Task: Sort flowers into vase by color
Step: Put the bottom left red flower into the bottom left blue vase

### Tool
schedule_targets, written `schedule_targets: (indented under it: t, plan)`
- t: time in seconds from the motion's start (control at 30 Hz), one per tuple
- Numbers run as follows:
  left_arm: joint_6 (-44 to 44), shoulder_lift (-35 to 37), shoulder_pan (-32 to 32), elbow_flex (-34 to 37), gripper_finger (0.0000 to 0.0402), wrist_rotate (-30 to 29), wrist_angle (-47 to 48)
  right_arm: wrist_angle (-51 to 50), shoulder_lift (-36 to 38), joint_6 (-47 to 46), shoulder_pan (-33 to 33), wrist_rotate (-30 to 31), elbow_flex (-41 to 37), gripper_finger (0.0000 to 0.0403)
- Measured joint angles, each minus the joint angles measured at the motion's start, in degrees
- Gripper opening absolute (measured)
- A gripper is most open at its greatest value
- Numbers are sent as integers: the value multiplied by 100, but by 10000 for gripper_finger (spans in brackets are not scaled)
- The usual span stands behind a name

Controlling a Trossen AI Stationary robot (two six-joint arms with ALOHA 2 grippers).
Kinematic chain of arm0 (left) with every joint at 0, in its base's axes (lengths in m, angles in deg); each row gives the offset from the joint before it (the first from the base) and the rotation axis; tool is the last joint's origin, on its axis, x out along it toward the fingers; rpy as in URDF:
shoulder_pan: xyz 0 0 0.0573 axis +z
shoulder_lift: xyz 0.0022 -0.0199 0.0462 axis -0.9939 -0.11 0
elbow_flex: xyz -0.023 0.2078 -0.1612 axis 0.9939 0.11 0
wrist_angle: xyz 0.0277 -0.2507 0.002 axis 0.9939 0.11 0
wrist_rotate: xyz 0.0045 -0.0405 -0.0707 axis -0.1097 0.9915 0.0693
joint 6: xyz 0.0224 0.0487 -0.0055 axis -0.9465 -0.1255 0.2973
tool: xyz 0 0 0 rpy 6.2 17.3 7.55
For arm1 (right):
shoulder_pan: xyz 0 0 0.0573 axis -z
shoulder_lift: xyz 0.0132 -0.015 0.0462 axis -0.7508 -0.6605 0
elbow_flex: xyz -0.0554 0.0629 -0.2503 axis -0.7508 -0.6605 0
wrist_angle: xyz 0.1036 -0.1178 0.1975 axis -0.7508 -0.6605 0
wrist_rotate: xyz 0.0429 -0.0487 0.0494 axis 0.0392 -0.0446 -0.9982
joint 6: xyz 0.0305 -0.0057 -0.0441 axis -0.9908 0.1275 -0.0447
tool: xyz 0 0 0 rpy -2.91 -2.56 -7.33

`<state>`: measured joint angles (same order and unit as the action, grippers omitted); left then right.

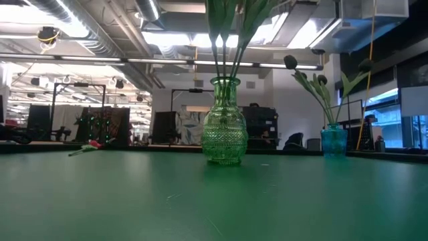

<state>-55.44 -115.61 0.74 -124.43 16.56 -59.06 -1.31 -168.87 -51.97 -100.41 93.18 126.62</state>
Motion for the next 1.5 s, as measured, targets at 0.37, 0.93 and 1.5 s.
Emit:
schedule_targets:
  t: [0.37,0.93,1.5]
  plan:
    - [-699,13,82,15,3,-78,60,1,0,-2,1,7,0,243]
    - [195,74,71,128,53,-67,361,68,2,-8,2,15,0,243]
    - [382,172,-54,543,100,-146,29,179,2,-7,0,15,0,243]
